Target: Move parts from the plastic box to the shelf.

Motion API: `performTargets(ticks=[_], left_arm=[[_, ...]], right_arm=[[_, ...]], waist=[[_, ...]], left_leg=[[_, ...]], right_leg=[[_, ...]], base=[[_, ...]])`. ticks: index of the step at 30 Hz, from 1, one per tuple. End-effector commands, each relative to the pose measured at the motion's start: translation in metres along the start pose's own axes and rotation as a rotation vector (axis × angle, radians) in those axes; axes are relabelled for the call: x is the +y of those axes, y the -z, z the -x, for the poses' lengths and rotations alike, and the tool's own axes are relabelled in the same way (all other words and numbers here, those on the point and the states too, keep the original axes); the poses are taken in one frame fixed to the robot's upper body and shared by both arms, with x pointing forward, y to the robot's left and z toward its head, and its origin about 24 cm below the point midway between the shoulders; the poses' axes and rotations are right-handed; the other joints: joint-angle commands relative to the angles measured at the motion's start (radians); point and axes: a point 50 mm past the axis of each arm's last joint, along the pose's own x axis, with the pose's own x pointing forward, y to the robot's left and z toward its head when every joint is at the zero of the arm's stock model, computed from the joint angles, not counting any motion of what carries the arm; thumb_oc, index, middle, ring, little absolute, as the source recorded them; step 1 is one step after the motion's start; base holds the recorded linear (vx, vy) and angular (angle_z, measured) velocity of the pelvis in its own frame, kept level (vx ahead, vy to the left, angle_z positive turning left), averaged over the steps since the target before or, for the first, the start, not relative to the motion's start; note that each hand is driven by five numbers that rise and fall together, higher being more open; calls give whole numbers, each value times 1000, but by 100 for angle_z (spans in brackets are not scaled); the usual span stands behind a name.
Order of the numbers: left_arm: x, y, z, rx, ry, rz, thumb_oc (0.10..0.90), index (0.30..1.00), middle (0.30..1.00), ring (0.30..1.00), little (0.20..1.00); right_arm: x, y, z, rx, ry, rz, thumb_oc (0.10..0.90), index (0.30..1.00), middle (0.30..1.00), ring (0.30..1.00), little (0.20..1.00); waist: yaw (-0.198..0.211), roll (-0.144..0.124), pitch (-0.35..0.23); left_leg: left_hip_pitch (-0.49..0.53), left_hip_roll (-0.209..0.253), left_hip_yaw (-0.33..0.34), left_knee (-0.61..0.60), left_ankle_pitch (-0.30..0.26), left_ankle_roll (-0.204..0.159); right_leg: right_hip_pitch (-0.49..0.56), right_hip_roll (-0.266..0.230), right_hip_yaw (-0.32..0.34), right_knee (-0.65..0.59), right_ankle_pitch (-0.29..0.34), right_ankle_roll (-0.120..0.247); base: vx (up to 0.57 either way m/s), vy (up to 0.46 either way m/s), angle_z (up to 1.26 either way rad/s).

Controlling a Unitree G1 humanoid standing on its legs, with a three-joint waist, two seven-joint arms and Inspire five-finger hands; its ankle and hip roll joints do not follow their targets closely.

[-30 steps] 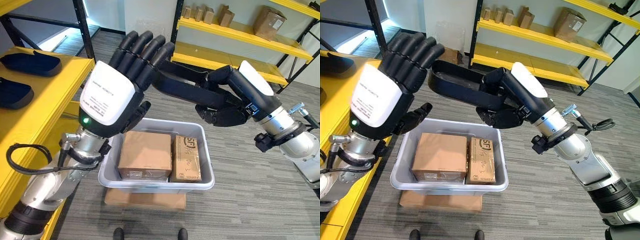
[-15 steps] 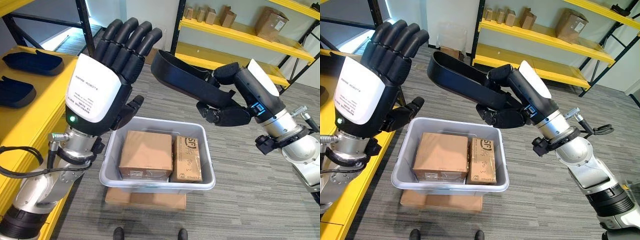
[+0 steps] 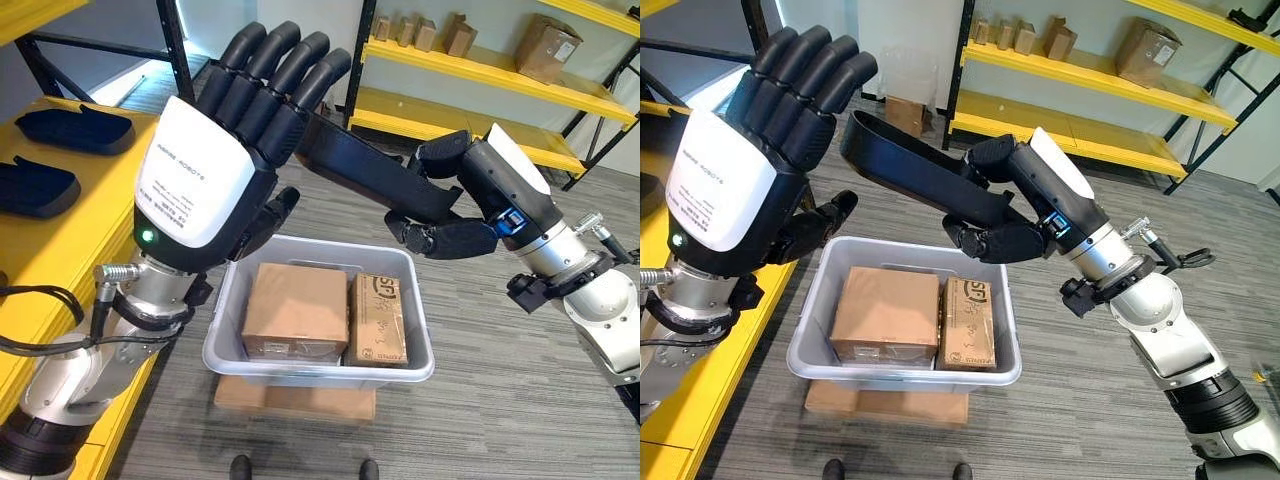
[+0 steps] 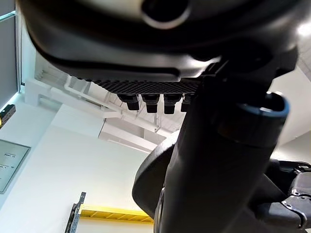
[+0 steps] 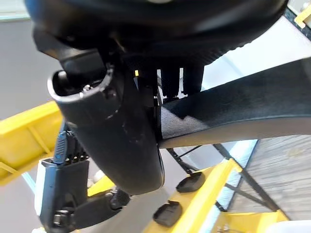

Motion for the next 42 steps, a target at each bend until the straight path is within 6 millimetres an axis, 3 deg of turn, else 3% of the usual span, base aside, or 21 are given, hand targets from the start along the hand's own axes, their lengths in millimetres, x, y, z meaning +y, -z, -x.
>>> performTargets(ticks=[1,25,42], left_arm=[[15,3,-16,-33,-110,9,900,1000,1000,1000,1000],[-3,15,-8,62,-47,41,900,1000,1000,1000,1000],[5,1,-35,-89,-102,-5,900,1000,1000,1000,1000]], right_arm=[[-27,-44,-13,-282,159,-43,400,300,300,300,300],[-22,-42,-12,-300,177,-101,400,300,300,300,300],[-14,-43,-17,-325,146,-131,400,300,300,300,300]], waist=[[13,-32,-110],[4,-40,-115],[-12,-43,-121]], left_leg=[[22,66,-21,-10,-53,-7],[29,66,-13,-10,-59,-4],[36,68,-2,-10,-65,-3]], right_leg=[[73,-30,-2,65,-119,50],[71,-31,8,60,-118,48],[65,-31,20,60,-116,49]], base=[[0,0,0],[0,0,0],[0,0,0]])
